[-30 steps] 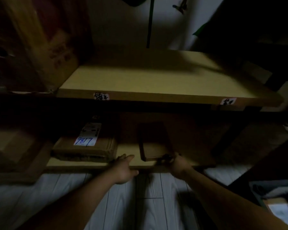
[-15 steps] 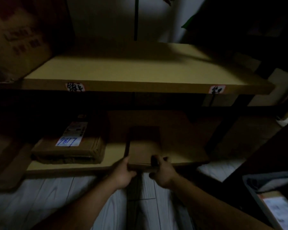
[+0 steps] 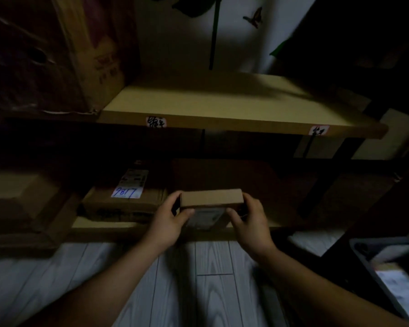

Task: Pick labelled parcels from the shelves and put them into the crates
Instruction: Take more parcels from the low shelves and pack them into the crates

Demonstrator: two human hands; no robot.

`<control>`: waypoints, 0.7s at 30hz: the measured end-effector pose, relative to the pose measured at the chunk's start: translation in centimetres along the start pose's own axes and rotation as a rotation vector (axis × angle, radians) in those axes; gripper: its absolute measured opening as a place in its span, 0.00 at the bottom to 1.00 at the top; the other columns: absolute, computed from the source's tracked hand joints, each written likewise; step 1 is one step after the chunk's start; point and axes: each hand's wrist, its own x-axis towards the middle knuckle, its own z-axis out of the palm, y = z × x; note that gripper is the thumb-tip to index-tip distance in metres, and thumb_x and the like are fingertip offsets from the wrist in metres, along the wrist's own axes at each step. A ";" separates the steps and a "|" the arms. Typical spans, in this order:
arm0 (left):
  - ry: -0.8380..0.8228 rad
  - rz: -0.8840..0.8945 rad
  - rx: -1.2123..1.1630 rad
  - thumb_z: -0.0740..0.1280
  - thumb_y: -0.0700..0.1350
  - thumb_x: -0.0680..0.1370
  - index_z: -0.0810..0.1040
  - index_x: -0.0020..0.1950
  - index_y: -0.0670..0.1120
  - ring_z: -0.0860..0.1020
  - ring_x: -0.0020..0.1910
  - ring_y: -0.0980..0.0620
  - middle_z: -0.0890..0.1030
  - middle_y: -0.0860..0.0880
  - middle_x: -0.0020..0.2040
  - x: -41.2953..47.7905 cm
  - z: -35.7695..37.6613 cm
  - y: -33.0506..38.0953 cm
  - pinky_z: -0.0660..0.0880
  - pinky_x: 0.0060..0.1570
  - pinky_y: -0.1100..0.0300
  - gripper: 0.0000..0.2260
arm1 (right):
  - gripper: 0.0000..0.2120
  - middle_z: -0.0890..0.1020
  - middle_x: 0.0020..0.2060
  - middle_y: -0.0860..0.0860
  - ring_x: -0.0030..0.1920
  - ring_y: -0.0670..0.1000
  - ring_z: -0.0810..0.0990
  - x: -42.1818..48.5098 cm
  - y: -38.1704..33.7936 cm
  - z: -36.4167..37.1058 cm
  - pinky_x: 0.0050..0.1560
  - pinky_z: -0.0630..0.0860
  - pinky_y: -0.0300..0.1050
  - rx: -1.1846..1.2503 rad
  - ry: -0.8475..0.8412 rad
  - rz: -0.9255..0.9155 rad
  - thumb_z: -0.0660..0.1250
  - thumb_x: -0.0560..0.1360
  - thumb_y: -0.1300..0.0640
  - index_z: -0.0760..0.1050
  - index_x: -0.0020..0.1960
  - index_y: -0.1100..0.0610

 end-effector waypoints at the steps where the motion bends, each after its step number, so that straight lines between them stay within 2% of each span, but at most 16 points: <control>1: -0.005 -0.007 -0.030 0.65 0.40 0.77 0.70 0.59 0.57 0.73 0.56 0.58 0.75 0.59 0.53 0.0 -0.3 0.4 0.71 0.48 0.68 0.15 | 0.27 0.66 0.62 0.42 0.62 0.43 0.69 -0.1 -0.2 0.1 0.50 0.74 0.34 0.021 -0.014 0.011 0.66 0.77 0.58 0.62 0.73 0.46; 3: 0.012 -0.020 -0.061 0.64 0.42 0.78 0.70 0.59 0.59 0.73 0.57 0.58 0.75 0.62 0.53 0.0 -0.8 1.0 0.70 0.48 0.68 0.14 | 0.30 0.66 0.64 0.41 0.63 0.45 0.70 -0.1 -0.5 0.4 0.50 0.78 0.40 0.107 -0.085 0.067 0.67 0.77 0.59 0.60 0.73 0.40; 5: 0.035 -0.058 -0.086 0.63 0.44 0.79 0.71 0.65 0.54 0.73 0.59 0.56 0.77 0.57 0.57 0.3 -1.3 1.1 0.70 0.48 0.67 0.15 | 0.30 0.71 0.65 0.43 0.63 0.48 0.73 -0.3 -0.9 0.7 0.52 0.79 0.47 0.223 -0.165 0.147 0.65 0.77 0.60 0.60 0.72 0.38; 6: 0.050 -0.086 -0.100 0.63 0.44 0.79 0.69 0.68 0.54 0.72 0.61 0.55 0.76 0.53 0.61 0.4 -1.5 1.1 0.71 0.51 0.64 0.18 | 0.29 0.73 0.64 0.44 0.63 0.49 0.74 -0.3 -1.2 0.7 0.54 0.79 0.51 0.250 -0.180 0.176 0.64 0.78 0.61 0.60 0.72 0.39; 8: 0.067 -0.150 -0.149 0.64 0.45 0.78 0.65 0.72 0.57 0.70 0.67 0.49 0.72 0.48 0.68 0.5 -1.9 1.3 0.71 0.61 0.51 0.22 | 0.27 0.74 0.63 0.45 0.63 0.51 0.76 -0.3 -1.7 0.5 0.58 0.78 0.56 0.270 -0.172 0.203 0.63 0.78 0.61 0.61 0.72 0.42; 10: 0.039 -0.206 -0.142 0.65 0.44 0.78 0.61 0.73 0.56 0.66 0.71 0.45 0.68 0.45 0.72 0.3 -2.1 1.2 0.67 0.67 0.44 0.26 | 0.25 0.75 0.59 0.43 0.60 0.50 0.77 -0.4 -2.1 0.4 0.54 0.79 0.51 0.288 -0.157 0.206 0.62 0.79 0.61 0.62 0.72 0.43; 11: 0.004 -0.247 -0.118 0.66 0.43 0.78 0.59 0.75 0.53 0.63 0.72 0.44 0.65 0.44 0.73 0.0 -2.1 1.1 0.65 0.68 0.44 0.28 | 0.24 0.75 0.57 0.42 0.58 0.49 0.78 -0.5 -2.4 0.3 0.51 0.79 0.49 0.298 -0.150 0.207 0.61 0.80 0.60 0.62 0.71 0.43; 13: -0.082 -0.334 -0.068 0.66 0.42 0.77 0.54 0.77 0.49 0.61 0.73 0.44 0.61 0.42 0.75 -0.5 -2.1 0.6 0.63 0.69 0.45 0.32 | 0.23 0.76 0.58 0.45 0.56 0.50 0.79 -0.5 -2.8 0.5 0.51 0.80 0.50 0.310 -0.118 0.227 0.60 0.80 0.59 0.62 0.72 0.45; 15: -0.118 -0.390 -0.064 0.67 0.41 0.77 0.52 0.77 0.50 0.62 0.73 0.43 0.60 0.41 0.75 -0.9 -2.1 0.3 0.64 0.66 0.45 0.34 | 0.24 0.75 0.61 0.49 0.56 0.53 0.79 -0.5 -3.0 0.6 0.52 0.80 0.53 0.321 -0.065 0.267 0.60 0.81 0.59 0.60 0.74 0.47; 17: -0.088 -0.395 -0.081 0.66 0.40 0.77 0.53 0.77 0.51 0.65 0.71 0.42 0.63 0.41 0.74 -1.1 -2.0 0.2 0.67 0.60 0.47 0.33 | 0.25 0.74 0.63 0.52 0.58 0.55 0.79 -0.7 -3.0 0.6 0.54 0.80 0.57 0.325 -0.044 0.305 0.60 0.81 0.59 0.59 0.75 0.47; 19: -0.021 -0.372 -0.093 0.66 0.42 0.78 0.56 0.75 0.52 0.70 0.67 0.42 0.67 0.40 0.71 -1.0 -1.9 0.3 0.69 0.56 0.50 0.30 | 0.26 0.74 0.64 0.52 0.59 0.56 0.78 -1.0 -2.8 0.6 0.58 0.78 0.59 0.310 -0.139 0.317 0.60 0.81 0.60 0.57 0.76 0.47; 21: 0.027 -0.351 -0.110 0.65 0.42 0.78 0.58 0.74 0.52 0.72 0.64 0.42 0.70 0.41 0.68 -1.1 -1.9 0.6 0.71 0.55 0.52 0.27 | 0.29 0.75 0.59 0.47 0.58 0.53 0.78 -1.5 -2.7 0.8 0.60 0.77 0.58 0.279 -0.261 0.334 0.60 0.80 0.61 0.54 0.77 0.45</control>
